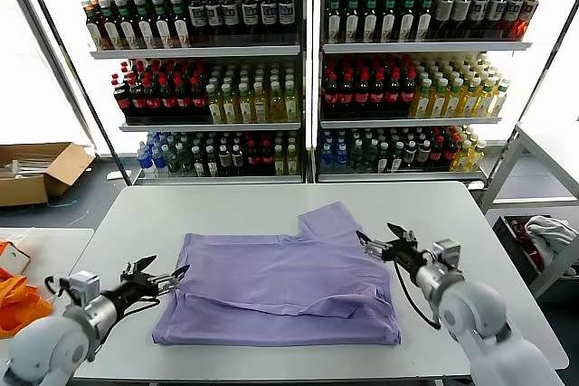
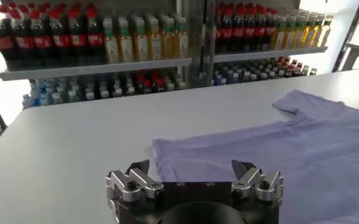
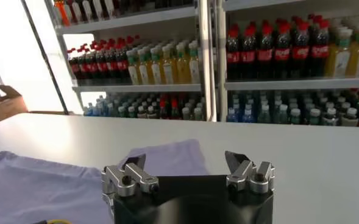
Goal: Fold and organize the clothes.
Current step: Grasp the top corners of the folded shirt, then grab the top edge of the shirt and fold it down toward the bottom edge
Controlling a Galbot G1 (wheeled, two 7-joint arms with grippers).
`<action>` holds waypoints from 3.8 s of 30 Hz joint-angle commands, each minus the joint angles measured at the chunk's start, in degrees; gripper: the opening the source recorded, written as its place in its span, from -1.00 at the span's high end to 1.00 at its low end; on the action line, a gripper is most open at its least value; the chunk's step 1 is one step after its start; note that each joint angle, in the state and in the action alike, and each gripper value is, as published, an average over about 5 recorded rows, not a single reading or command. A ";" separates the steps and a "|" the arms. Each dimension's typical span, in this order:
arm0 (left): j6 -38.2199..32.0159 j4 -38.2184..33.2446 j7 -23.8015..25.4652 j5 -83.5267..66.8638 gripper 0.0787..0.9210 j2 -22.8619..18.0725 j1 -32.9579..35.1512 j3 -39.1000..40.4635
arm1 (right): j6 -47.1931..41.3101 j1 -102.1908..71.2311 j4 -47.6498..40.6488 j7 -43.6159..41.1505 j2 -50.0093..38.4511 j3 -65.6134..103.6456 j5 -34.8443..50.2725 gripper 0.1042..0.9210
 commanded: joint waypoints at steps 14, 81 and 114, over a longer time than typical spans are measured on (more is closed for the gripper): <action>-0.40 27.86 1.20 -1.93 -0.77 -1.31 -27.33 19.40 | -1.56 21.83 -30.87 -0.33 11.22 -11.32 -4.27 -0.76; -8.25 -4.95 -8.72 -3.53 0.98 -0.05 3.63 1.08 | -1.58 -12.71 18.14 9.15 -0.77 2.77 5.97 0.99; -4.78 -15.61 -7.48 -1.87 0.50 -2.10 23.69 -14.71 | 10.35 -40.49 30.61 3.87 0.81 21.79 -8.44 0.15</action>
